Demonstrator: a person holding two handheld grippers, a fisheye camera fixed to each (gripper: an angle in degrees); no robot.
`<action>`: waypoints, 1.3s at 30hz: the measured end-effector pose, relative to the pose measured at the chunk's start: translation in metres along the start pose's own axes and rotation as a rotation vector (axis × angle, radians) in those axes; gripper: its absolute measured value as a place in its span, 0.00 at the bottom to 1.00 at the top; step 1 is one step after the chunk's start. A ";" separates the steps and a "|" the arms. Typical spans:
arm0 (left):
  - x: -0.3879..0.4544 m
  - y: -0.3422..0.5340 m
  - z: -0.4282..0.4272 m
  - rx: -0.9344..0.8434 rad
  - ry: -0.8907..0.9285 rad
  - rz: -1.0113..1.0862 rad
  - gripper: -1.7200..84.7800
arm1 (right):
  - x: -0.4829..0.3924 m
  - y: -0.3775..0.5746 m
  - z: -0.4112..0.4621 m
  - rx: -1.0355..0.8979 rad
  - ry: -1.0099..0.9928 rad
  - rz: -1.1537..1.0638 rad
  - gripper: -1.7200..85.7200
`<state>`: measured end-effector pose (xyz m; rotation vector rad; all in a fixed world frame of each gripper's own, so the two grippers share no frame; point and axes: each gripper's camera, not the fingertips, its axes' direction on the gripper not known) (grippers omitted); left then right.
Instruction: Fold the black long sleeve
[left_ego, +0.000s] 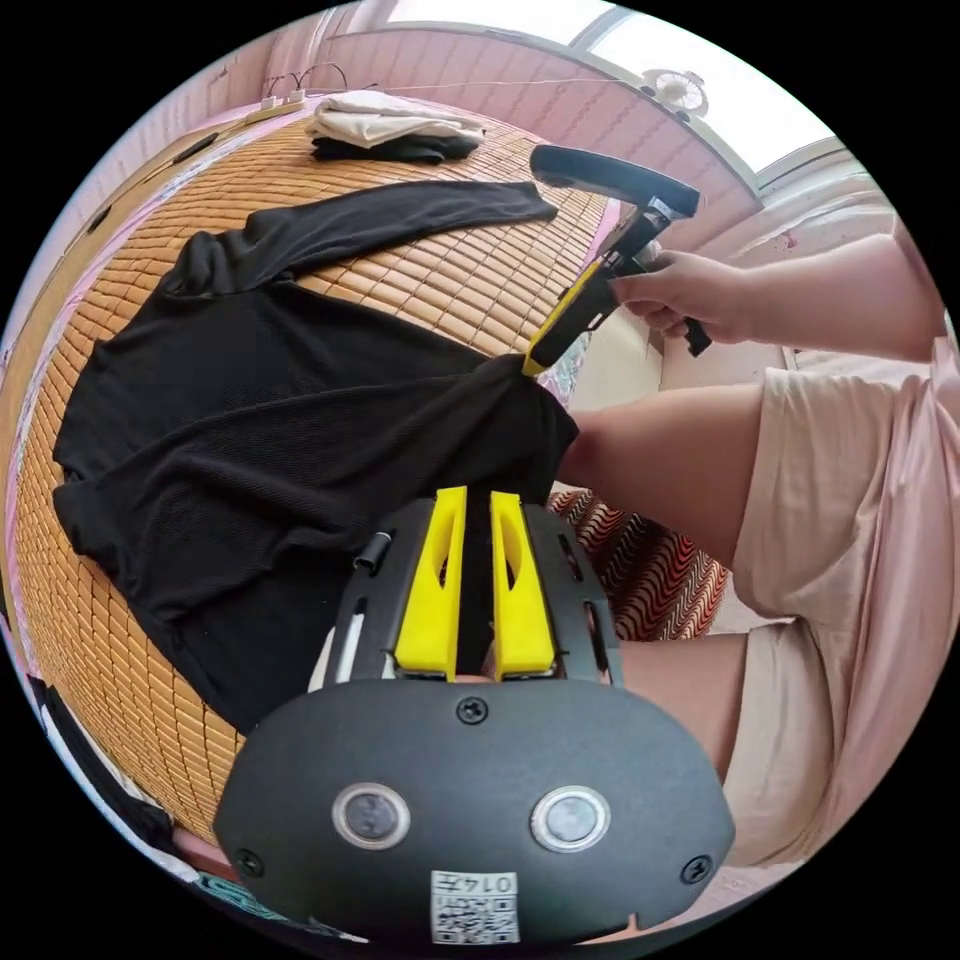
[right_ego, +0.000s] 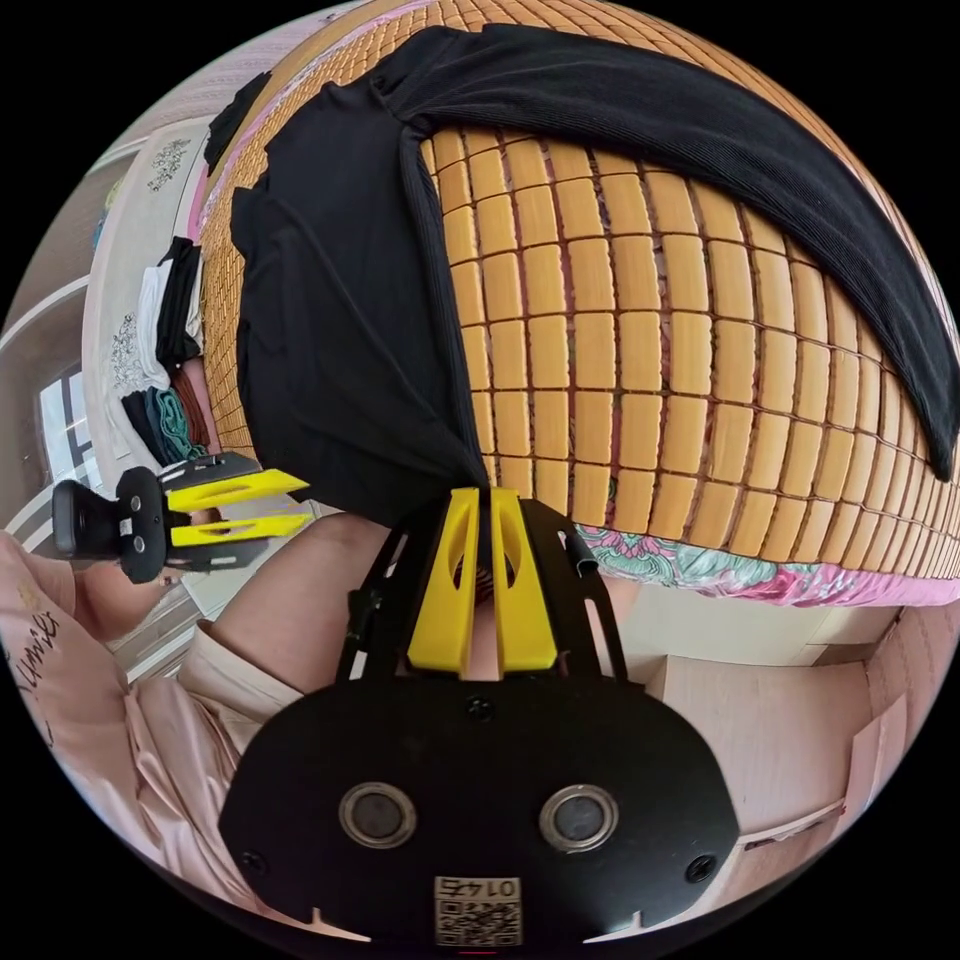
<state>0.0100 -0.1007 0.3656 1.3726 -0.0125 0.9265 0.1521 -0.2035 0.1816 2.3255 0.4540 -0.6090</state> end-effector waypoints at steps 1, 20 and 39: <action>0.005 -0.005 0.005 0.001 0.011 0.004 0.10 | 0.002 0.000 -0.001 0.000 -0.003 0.003 0.03; -0.045 -0.035 0.043 -0.118 0.198 0.036 0.05 | 0.007 0.009 -0.004 -0.107 0.041 -0.006 0.03; -0.299 0.064 -0.056 -0.001 -0.290 -0.740 0.02 | -0.001 0.016 -0.014 -0.122 0.073 -0.006 0.03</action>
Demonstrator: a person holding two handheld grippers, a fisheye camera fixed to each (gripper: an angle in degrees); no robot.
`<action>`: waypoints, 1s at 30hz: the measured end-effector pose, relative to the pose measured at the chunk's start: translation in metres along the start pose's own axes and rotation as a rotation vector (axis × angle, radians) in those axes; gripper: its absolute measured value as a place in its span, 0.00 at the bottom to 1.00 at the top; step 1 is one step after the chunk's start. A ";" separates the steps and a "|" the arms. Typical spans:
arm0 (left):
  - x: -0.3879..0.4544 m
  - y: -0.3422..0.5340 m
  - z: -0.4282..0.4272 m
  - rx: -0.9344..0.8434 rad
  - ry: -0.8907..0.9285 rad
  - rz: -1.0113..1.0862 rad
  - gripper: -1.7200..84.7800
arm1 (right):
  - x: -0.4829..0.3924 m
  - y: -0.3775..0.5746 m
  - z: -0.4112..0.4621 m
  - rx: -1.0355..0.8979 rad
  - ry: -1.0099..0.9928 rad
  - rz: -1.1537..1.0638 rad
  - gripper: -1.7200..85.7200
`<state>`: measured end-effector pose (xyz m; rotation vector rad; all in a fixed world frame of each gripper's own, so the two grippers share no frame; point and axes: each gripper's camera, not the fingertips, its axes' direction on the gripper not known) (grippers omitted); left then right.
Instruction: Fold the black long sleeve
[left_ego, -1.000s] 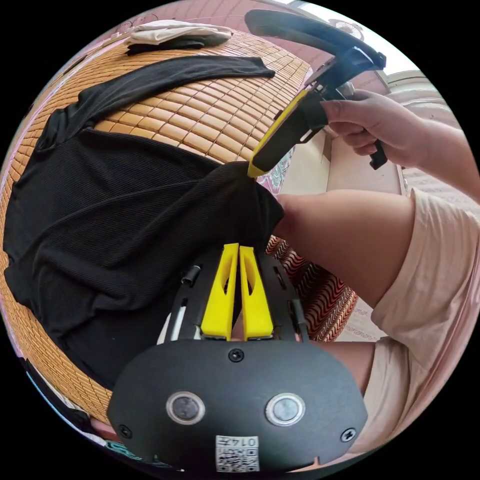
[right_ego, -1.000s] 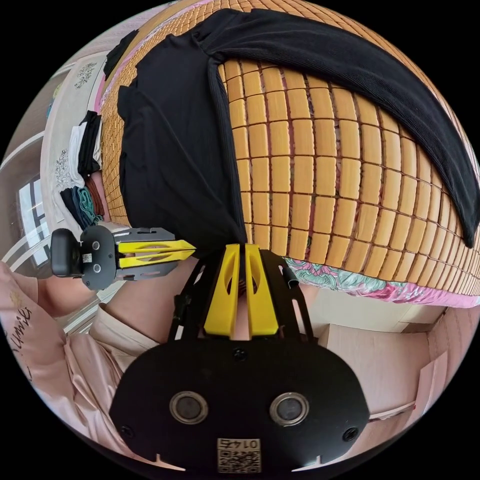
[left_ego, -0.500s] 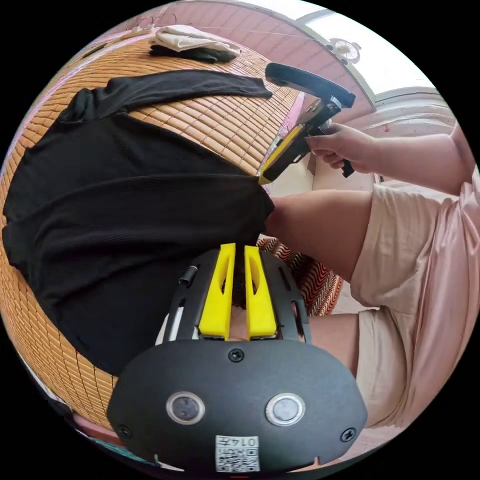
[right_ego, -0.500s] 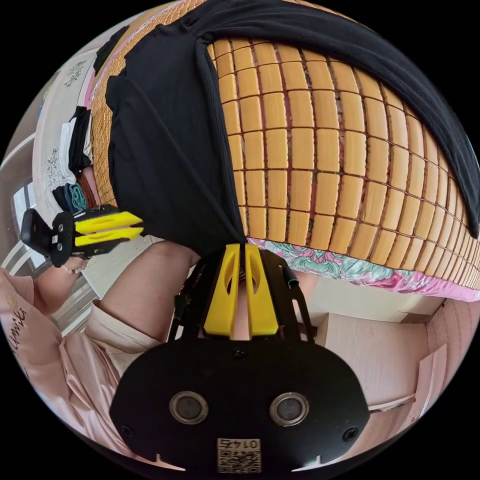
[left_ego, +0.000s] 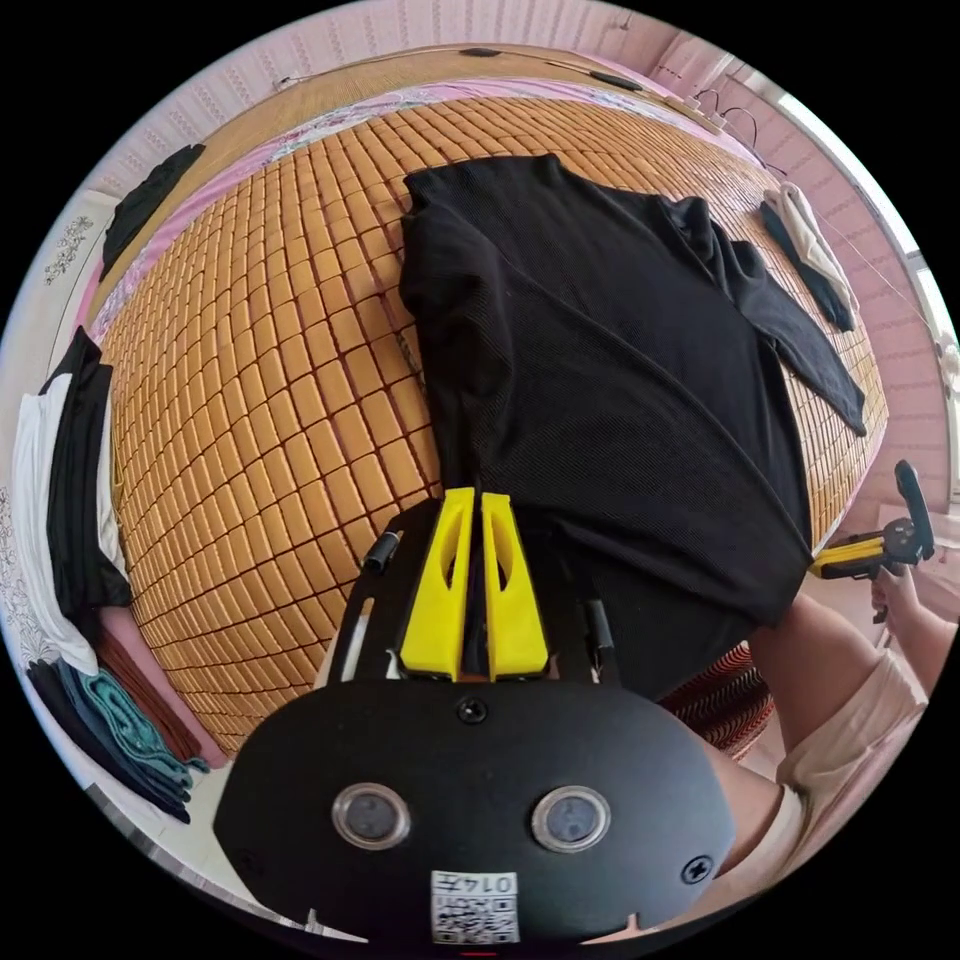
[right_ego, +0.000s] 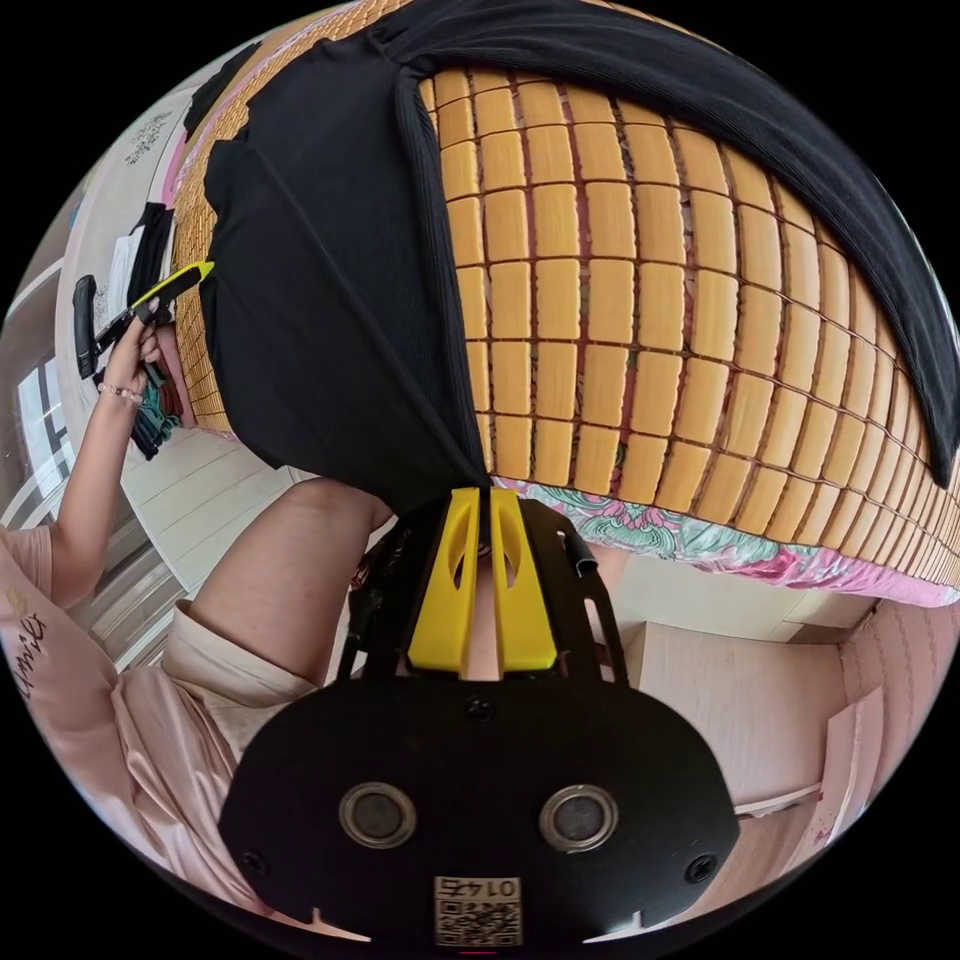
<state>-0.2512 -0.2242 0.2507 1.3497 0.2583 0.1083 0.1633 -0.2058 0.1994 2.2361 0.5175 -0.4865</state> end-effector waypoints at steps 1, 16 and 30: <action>-0.003 0.002 -0.003 0.012 -0.006 -0.007 0.02 | -0.001 0.001 0.000 0.000 0.002 -0.001 0.04; 0.005 -0.011 -0.083 0.122 -0.022 0.086 0.09 | 0.040 0.060 -0.055 0.250 0.038 0.133 0.10; 0.291 -0.181 -0.047 0.150 0.138 0.816 0.12 | 0.153 0.076 -0.127 0.746 0.199 0.514 0.12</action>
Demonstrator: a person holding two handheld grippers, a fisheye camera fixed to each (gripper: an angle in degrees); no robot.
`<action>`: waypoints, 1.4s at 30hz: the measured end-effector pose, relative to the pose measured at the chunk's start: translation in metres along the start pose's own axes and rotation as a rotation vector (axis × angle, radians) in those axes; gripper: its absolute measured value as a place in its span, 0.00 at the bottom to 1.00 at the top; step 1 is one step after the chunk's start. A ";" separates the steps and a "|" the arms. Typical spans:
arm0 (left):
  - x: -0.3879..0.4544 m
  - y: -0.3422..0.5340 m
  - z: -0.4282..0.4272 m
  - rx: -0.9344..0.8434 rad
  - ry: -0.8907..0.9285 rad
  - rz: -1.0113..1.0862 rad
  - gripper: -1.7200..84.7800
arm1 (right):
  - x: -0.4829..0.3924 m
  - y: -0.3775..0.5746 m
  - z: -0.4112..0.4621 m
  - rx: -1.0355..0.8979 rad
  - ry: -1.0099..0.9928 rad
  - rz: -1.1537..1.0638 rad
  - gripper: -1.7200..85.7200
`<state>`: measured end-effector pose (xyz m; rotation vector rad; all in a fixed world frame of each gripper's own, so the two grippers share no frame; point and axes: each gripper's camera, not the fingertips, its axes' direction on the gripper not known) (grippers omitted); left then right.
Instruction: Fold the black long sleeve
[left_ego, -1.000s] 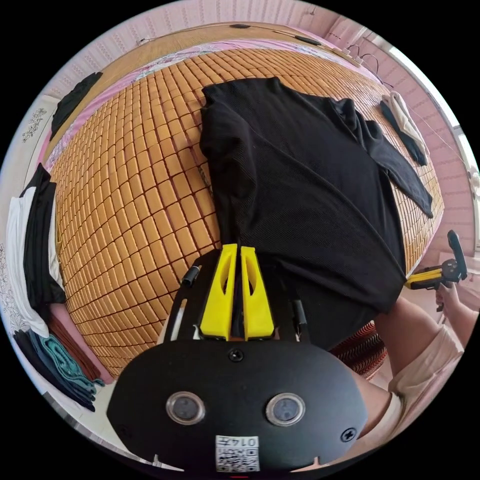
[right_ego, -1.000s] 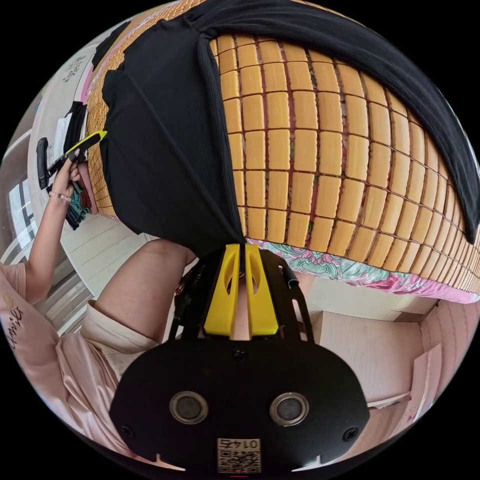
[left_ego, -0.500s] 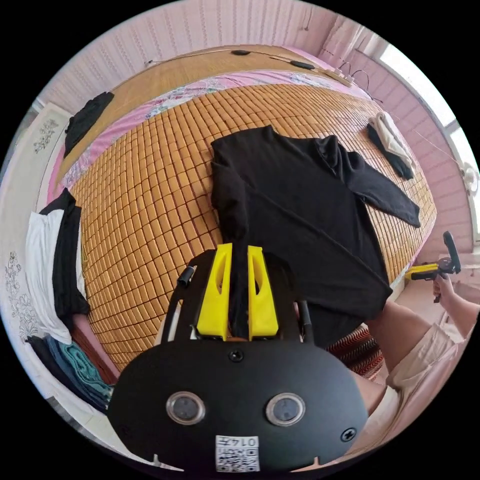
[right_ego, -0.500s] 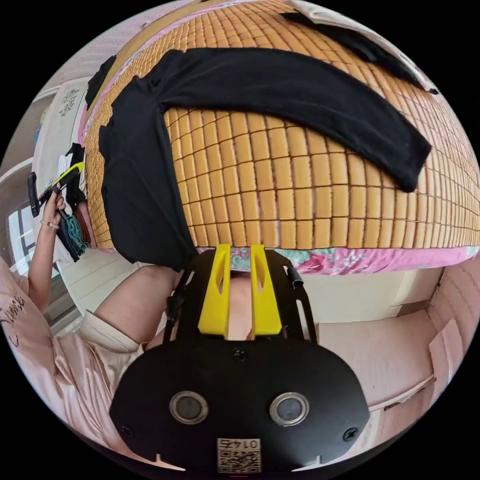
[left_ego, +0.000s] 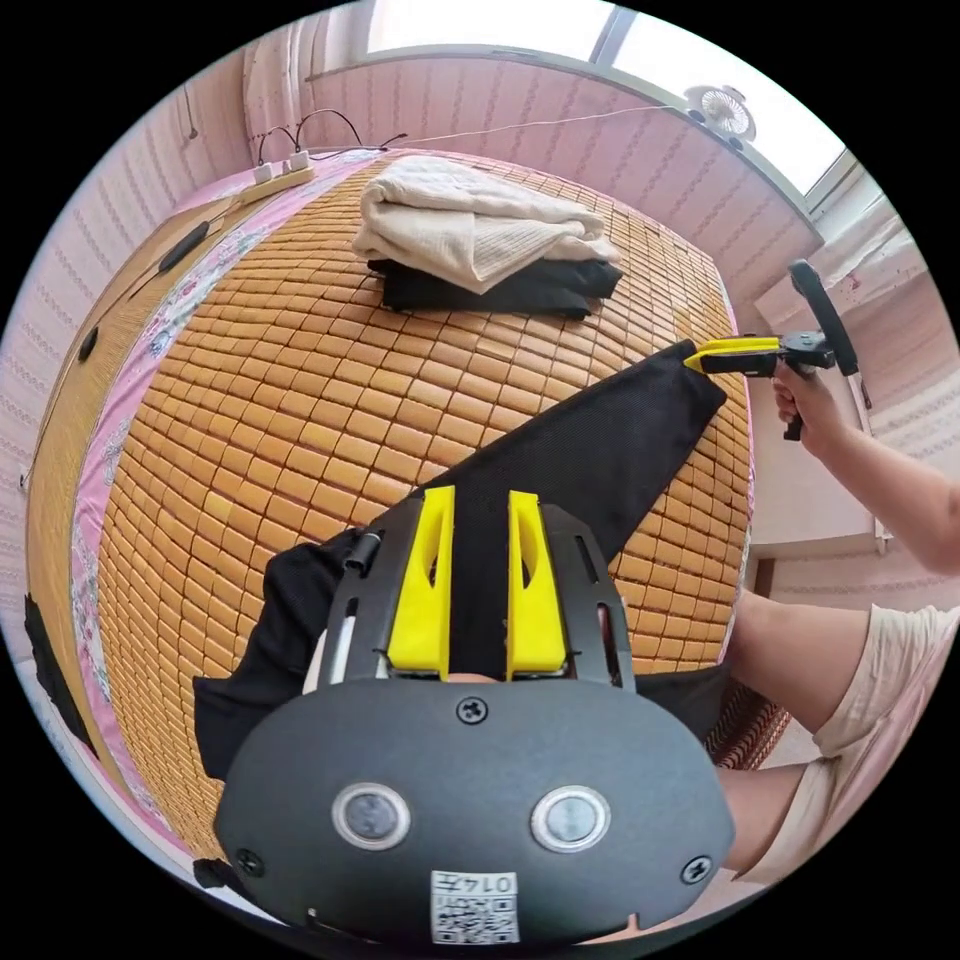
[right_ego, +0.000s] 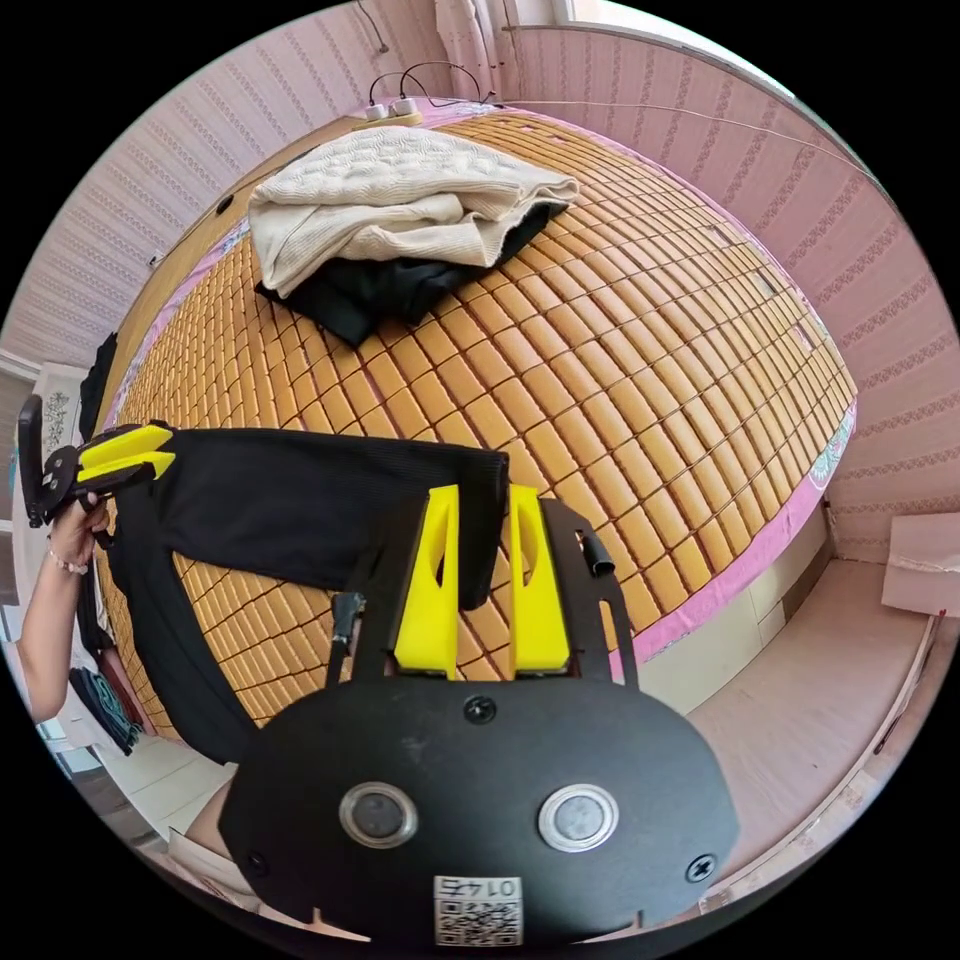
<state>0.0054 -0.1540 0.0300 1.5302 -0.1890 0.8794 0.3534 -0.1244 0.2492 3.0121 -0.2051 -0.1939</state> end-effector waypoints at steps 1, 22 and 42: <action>0.002 -0.006 0.003 -0.003 -0.003 0.011 0.12 | 0.001 0.001 0.003 -0.004 0.009 0.003 0.11; -0.058 0.145 -0.127 0.281 0.097 -0.325 0.02 | -0.174 0.067 -0.107 -0.197 -1.147 -0.808 0.03; -0.026 0.482 -0.151 -0.106 0.187 -0.921 0.11 | -0.357 0.014 -0.040 -0.153 -0.269 -0.934 0.10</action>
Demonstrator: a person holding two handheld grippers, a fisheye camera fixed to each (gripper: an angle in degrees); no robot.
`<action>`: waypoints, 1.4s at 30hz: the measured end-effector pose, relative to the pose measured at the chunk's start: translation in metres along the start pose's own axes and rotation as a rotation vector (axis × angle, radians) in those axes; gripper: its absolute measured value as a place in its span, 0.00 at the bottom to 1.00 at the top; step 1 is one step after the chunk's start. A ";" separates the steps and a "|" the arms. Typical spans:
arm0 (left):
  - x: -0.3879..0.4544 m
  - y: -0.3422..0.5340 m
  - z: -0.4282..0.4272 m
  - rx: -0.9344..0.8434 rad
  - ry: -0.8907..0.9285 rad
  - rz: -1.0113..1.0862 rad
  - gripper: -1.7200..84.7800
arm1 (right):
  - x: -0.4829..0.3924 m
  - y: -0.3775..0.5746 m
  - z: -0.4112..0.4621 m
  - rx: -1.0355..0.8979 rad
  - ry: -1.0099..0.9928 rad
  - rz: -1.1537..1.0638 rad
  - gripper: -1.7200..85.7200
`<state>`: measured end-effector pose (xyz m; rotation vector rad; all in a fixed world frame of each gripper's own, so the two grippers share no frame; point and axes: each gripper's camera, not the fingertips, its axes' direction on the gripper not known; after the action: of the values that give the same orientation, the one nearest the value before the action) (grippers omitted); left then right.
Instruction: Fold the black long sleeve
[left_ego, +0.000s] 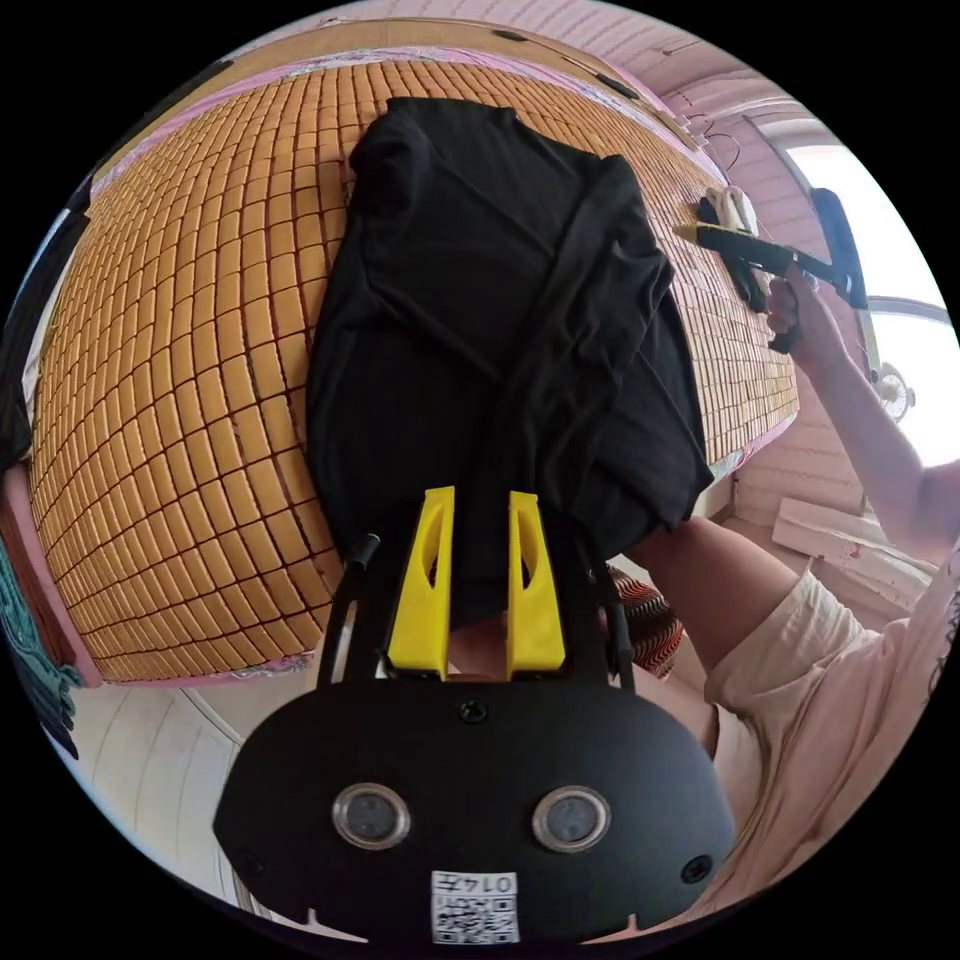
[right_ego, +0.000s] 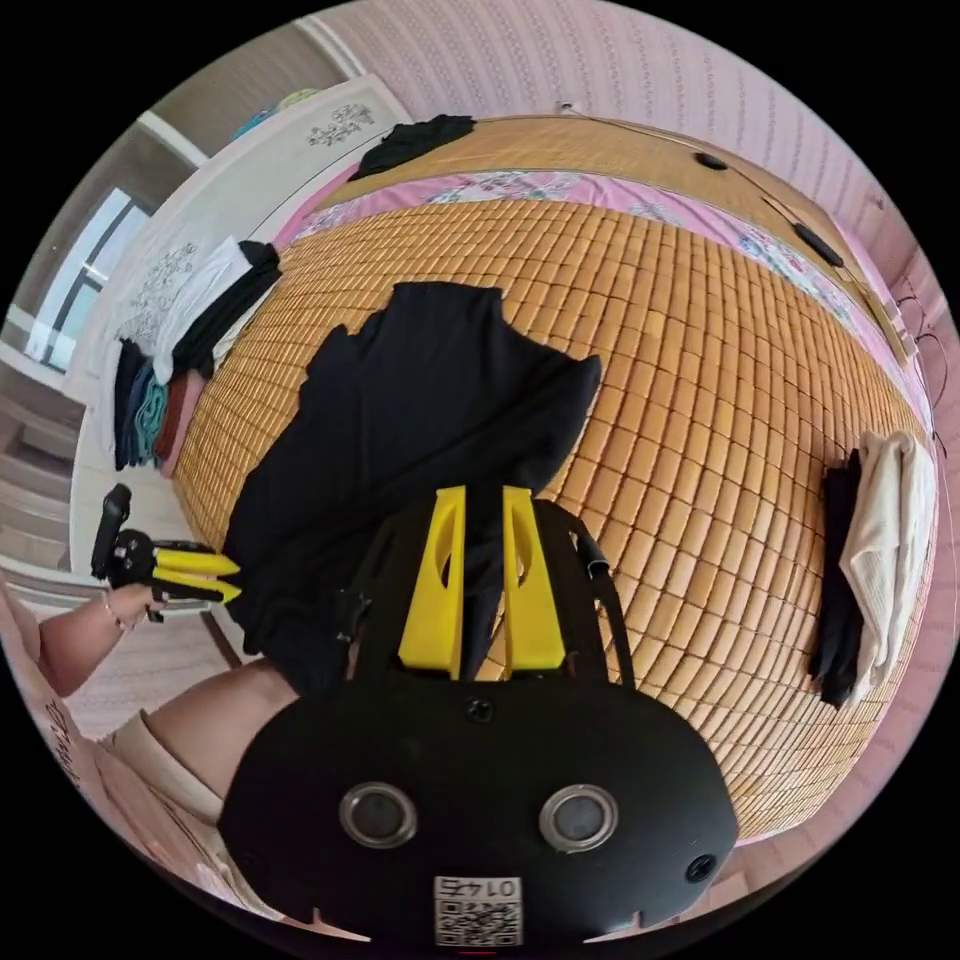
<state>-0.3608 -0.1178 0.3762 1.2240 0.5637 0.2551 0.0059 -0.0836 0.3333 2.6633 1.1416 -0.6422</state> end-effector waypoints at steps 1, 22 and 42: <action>0.000 0.000 0.004 -0.015 0.001 0.000 0.11 | 0.015 -0.014 -0.005 0.038 0.052 0.064 0.10; -0.085 0.033 -0.065 -0.072 -0.019 -0.086 0.10 | 0.015 -0.134 -0.001 -0.057 0.180 0.047 0.07; -0.075 0.066 -0.130 0.053 0.088 0.019 0.08 | 0.006 -0.100 -0.028 0.067 0.218 -0.005 0.13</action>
<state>-0.4864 -0.0257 0.4285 1.2747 0.6387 0.3125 -0.0541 -0.0014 0.3561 2.8447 1.2000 -0.4041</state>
